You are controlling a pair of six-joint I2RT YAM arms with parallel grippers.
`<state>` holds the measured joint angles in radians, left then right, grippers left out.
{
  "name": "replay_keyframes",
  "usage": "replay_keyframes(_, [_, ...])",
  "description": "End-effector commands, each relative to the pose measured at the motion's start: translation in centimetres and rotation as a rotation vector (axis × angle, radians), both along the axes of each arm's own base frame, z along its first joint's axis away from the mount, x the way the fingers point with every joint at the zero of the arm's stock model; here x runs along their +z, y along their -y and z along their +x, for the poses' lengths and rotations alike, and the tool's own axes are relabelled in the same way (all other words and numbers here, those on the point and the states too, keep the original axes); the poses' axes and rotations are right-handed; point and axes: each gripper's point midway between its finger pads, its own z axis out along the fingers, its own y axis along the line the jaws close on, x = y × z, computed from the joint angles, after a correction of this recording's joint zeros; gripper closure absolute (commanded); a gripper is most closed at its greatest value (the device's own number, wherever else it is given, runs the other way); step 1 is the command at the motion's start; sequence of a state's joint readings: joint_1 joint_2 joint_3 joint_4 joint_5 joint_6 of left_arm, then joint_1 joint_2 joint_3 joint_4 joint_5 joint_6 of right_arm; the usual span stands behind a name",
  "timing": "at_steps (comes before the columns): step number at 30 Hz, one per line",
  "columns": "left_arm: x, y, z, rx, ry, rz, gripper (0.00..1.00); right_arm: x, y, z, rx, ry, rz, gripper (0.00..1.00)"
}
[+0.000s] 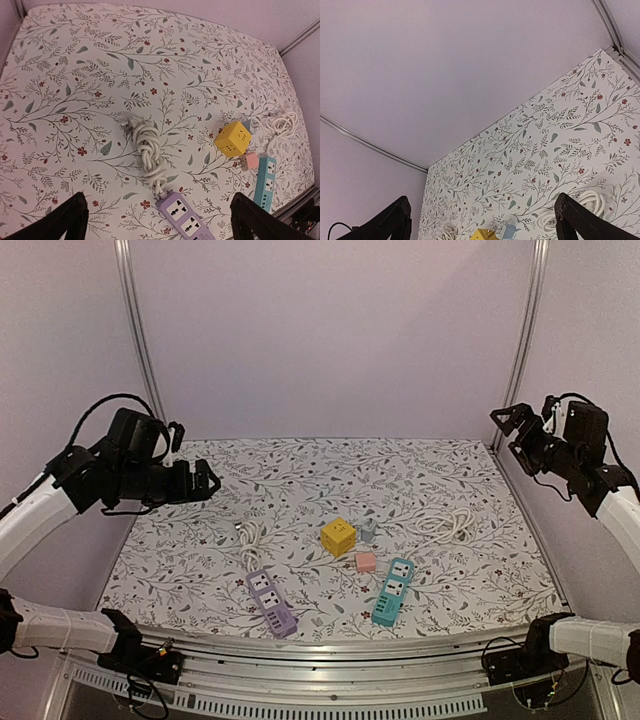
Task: Insert the plug
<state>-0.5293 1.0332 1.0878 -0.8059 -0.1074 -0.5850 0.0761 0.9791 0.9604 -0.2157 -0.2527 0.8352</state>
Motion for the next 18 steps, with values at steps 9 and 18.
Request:
replay_keyframes(9, [1.2,13.6,-1.8,-0.515,0.124,0.181,0.03,-4.0,-0.5,-1.1,0.020,-0.196,0.052,0.01])
replay_keyframes(18, [-3.6,25.3,-6.8,-0.902,0.163,0.384,0.10,-3.2,-1.7,-3.2,0.116,-0.158,0.032,0.01])
